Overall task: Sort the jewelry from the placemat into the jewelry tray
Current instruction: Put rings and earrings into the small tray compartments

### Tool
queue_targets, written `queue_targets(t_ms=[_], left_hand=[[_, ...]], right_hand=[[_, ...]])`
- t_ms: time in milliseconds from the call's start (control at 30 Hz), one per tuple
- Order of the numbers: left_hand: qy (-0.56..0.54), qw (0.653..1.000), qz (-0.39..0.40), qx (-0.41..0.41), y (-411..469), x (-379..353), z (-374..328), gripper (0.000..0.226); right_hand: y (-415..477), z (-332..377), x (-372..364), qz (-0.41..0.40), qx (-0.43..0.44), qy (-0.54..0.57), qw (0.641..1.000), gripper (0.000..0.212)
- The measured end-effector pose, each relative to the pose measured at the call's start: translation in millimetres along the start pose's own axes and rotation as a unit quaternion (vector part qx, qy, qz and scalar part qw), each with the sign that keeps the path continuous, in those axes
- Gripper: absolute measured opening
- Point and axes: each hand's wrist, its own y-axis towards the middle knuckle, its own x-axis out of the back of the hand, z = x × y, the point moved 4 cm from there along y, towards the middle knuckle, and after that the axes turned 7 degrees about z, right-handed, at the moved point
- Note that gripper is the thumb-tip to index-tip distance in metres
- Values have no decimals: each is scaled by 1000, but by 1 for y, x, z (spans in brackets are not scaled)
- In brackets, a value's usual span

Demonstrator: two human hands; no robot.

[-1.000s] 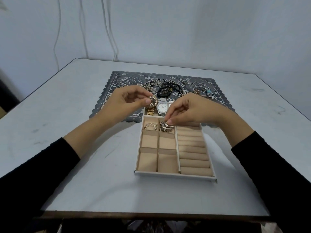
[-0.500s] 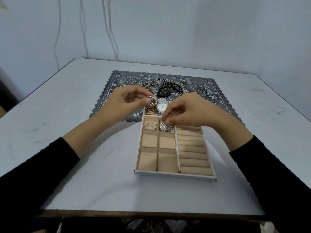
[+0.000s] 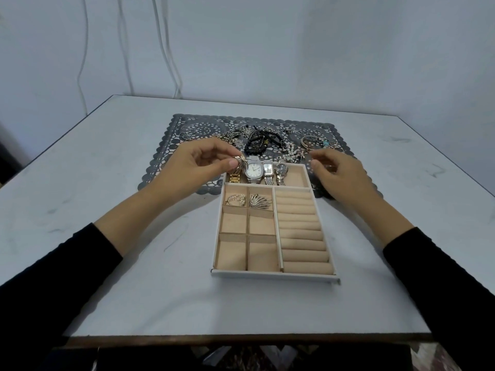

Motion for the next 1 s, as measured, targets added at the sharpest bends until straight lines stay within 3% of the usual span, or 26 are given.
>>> queue_targets(t_ms=[233,467,1000], left_hand=[[25,997,68,24,-1,-7,-1,12],[76,986,149,22,0,-8,-5,21],[199,961,192,-19,-2,-14,-6,15]], right_hand=[[-1,-23,-17,54,41,-123,990,26],[1,-26,-19,53,45,-124,990,29],[-1,-21,-17,53,53,-130,989,28]])
